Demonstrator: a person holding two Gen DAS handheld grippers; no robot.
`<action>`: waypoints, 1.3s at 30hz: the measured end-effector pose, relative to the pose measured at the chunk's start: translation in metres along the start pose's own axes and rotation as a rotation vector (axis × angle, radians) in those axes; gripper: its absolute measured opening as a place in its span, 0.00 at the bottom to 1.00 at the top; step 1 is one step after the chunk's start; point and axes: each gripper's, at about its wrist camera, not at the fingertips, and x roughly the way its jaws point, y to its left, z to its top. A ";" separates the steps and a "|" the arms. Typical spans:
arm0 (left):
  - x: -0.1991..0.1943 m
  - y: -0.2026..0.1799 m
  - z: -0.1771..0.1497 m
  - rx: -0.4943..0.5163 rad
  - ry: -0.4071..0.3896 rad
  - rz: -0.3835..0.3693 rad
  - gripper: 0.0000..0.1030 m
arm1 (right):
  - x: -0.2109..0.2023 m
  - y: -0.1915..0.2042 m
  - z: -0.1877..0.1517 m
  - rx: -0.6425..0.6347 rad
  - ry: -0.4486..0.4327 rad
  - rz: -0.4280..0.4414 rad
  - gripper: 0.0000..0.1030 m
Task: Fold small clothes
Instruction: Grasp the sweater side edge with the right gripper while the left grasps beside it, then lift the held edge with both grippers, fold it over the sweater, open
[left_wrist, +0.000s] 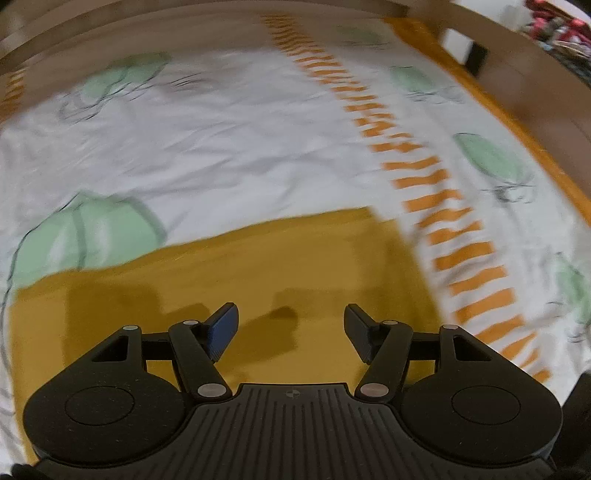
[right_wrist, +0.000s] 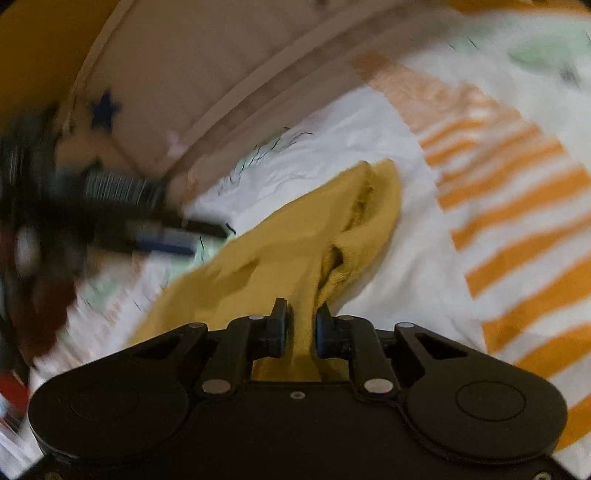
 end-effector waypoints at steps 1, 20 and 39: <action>0.001 -0.006 0.004 0.006 0.002 -0.018 0.60 | 0.000 0.008 -0.001 -0.054 0.004 -0.020 0.25; 0.051 -0.107 0.034 0.215 0.163 -0.052 0.72 | 0.014 0.069 -0.021 -0.460 0.049 -0.178 0.25; 0.052 -0.081 0.029 0.290 0.143 0.055 0.12 | -0.001 0.056 -0.004 -0.248 0.009 -0.108 0.17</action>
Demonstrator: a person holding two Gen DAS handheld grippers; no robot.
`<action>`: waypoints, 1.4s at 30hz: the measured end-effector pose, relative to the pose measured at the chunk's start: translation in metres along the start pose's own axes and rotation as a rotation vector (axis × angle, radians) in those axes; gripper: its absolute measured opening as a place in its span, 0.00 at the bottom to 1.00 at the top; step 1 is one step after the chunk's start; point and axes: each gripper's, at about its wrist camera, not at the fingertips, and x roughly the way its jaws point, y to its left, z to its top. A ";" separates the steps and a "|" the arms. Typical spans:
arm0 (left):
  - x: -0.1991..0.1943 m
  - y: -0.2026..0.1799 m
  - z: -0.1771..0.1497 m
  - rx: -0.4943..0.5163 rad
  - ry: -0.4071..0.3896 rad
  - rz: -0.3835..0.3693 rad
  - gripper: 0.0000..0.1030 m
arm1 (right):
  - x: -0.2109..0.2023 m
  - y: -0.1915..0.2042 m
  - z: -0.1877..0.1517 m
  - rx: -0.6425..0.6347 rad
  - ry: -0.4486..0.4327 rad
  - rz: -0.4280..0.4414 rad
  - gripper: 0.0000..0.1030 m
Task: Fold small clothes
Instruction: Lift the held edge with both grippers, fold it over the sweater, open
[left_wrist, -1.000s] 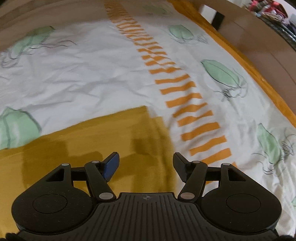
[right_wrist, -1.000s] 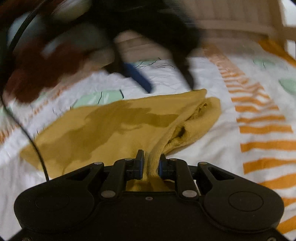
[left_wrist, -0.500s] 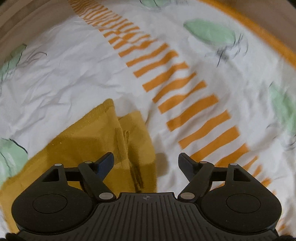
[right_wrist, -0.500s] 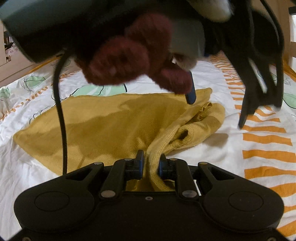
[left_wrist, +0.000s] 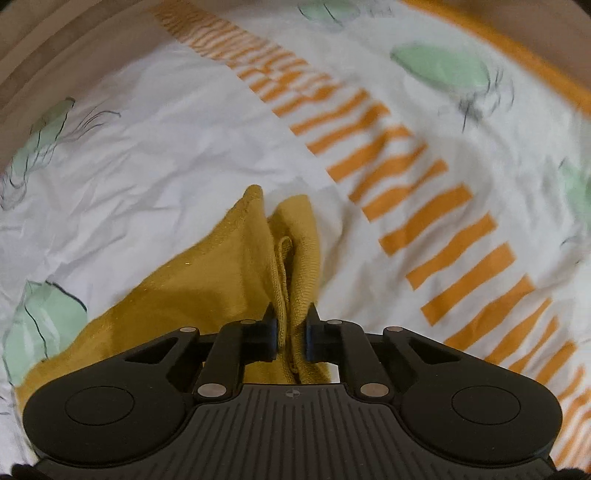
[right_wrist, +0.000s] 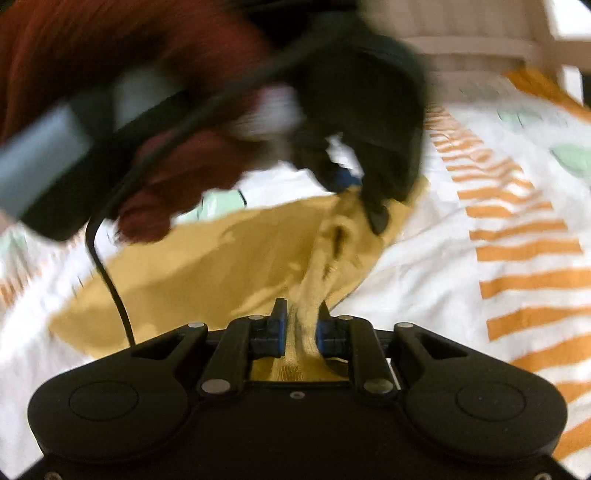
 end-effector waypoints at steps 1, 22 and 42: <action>-0.006 0.006 -0.001 -0.014 -0.013 -0.017 0.12 | -0.005 -0.001 0.002 0.030 -0.012 0.011 0.16; -0.109 0.168 -0.089 -0.208 -0.195 -0.150 0.12 | 0.007 0.138 0.028 -0.034 -0.055 0.112 0.15; -0.065 0.302 -0.206 -0.485 -0.227 -0.228 0.12 | 0.084 0.235 -0.004 -0.155 0.110 0.175 0.15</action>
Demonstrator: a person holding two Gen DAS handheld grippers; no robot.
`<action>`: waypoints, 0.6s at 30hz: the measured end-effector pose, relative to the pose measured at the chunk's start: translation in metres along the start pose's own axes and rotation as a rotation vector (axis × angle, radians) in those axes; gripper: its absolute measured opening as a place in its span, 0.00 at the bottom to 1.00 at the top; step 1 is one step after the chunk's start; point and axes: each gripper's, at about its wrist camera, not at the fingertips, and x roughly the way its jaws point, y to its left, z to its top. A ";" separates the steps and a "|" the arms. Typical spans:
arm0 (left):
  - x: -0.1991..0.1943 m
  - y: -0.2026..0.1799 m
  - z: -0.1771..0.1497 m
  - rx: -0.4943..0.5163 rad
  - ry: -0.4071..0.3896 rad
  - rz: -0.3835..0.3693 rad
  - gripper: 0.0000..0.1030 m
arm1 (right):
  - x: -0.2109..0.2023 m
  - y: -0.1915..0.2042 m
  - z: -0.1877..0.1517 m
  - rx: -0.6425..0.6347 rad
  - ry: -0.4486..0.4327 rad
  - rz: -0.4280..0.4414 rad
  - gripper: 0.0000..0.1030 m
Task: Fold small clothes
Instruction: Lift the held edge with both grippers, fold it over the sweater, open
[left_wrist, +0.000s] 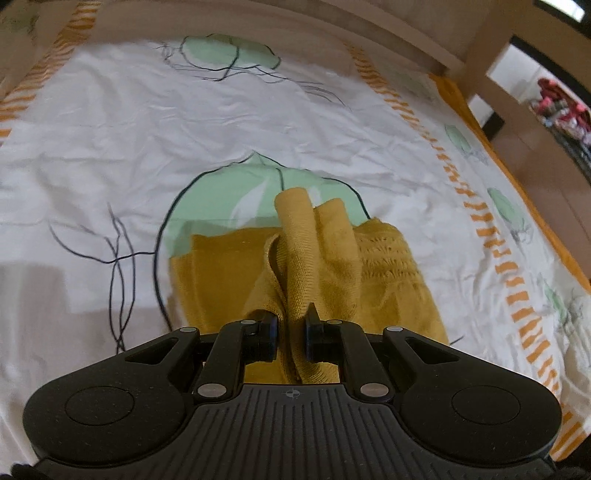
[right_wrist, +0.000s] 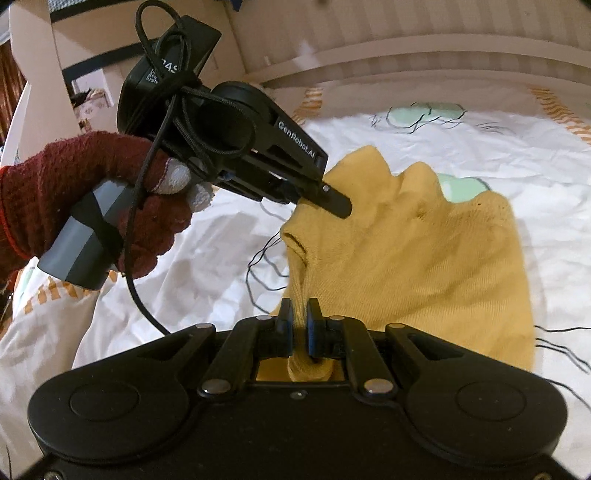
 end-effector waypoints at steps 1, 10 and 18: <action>0.000 0.005 -0.001 -0.013 -0.005 -0.004 0.12 | 0.003 0.002 0.000 -0.005 0.004 0.001 0.15; 0.000 0.049 -0.012 -0.149 -0.067 0.099 0.17 | 0.017 0.011 -0.009 -0.007 0.066 0.047 0.23; -0.030 0.052 -0.022 -0.153 -0.136 0.159 0.25 | -0.027 -0.015 -0.010 0.004 -0.014 0.023 0.43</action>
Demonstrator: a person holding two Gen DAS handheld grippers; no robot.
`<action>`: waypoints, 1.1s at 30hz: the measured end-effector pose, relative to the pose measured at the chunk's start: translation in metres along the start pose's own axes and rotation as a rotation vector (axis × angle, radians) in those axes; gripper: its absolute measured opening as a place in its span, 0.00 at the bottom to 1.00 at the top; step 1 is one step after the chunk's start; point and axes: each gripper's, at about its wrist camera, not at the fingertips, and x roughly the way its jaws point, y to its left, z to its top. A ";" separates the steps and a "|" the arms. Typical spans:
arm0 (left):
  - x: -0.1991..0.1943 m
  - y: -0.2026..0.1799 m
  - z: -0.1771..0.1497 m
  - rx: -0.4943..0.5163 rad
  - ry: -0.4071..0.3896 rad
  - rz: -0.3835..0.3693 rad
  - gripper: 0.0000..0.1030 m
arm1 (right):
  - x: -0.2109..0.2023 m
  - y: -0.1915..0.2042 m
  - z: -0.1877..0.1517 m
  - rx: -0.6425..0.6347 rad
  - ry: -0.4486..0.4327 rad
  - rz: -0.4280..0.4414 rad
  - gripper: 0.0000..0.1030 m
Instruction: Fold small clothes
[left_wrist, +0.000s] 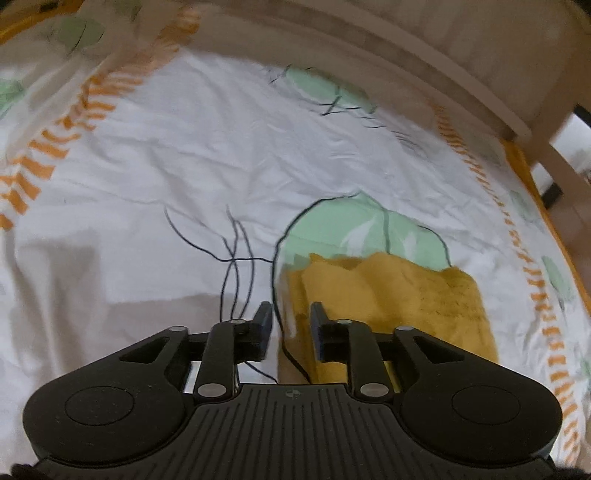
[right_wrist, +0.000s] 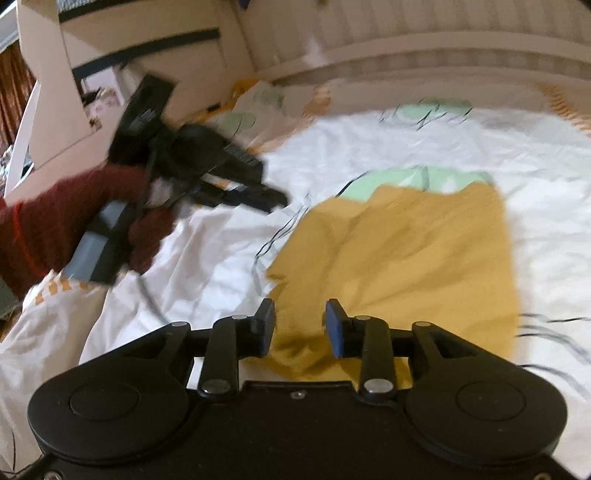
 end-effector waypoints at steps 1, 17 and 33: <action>-0.004 -0.003 -0.003 0.018 -0.004 -0.001 0.25 | -0.005 -0.005 0.001 0.007 -0.010 -0.012 0.44; -0.010 -0.056 -0.099 0.150 0.092 -0.123 0.29 | -0.016 -0.027 -0.012 0.025 0.015 -0.108 0.44; 0.002 -0.051 -0.090 0.028 0.045 -0.077 0.31 | -0.021 -0.044 -0.018 0.053 0.010 -0.120 0.44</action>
